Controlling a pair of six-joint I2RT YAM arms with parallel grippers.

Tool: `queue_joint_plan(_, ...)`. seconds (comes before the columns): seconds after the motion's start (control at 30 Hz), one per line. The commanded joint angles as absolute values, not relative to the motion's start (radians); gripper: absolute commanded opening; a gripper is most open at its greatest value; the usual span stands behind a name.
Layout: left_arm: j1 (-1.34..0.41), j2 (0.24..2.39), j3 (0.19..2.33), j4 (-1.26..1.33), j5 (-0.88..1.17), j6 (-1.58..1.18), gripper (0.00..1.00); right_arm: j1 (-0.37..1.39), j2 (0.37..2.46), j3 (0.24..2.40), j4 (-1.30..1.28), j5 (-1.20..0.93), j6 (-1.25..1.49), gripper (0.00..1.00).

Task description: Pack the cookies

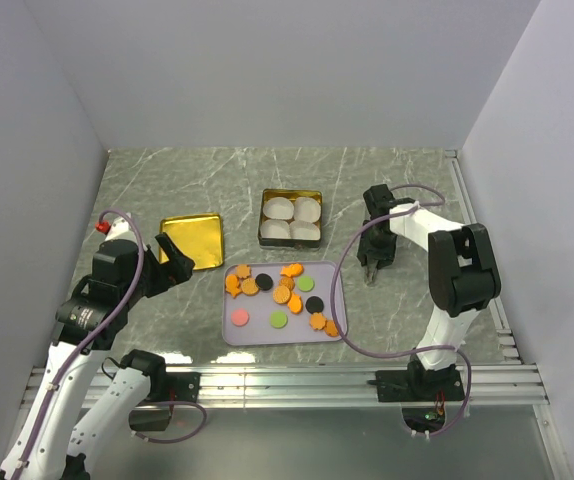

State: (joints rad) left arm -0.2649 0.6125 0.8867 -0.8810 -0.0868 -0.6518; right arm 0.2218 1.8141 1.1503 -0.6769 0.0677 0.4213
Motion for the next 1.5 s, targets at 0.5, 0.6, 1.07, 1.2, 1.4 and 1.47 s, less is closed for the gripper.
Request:
queue_joint_plan(0.5, -0.261, 0.638, 0.885, -0.865, -0.084, -0.661, 0.99, 0.236, 1.525, 1.353, -0.96, 0.126, 0.4, 0.4)
queue_joint_plan(0.6, -0.261, 0.649, 0.888, -0.871, -0.094, -0.666, 0.99, 0.245, 1.5, 1.394, -1.012, 0.13, 0.399, 0.39)
queue_joint_plan(1.07, -0.261, 0.66, 0.928, -0.891, -0.158, -0.672, 0.99, 0.35, 1.48, 1.689, -1.2, 0.078, 0.402, 0.4)
queue_joint_plan(1.2, -0.261, 0.67, 0.931, -0.845, -0.121, -0.649, 0.99, 0.4, 1.509, 1.773, -1.232, 0.032, 0.405, 0.41)
queue_joint_plan(1.4, -0.261, 0.673, 0.905, -0.815, -0.072, -0.644, 0.99, 0.511, 1.589, 1.891, -1.275, 0.009, 0.413, 0.41)
queue_joint_plan(1.47, -0.261, 0.67, 0.897, -0.807, -0.064, -0.646, 1.0, 0.543, 1.597, 1.914, -1.285, 0.011, 0.419, 0.41)
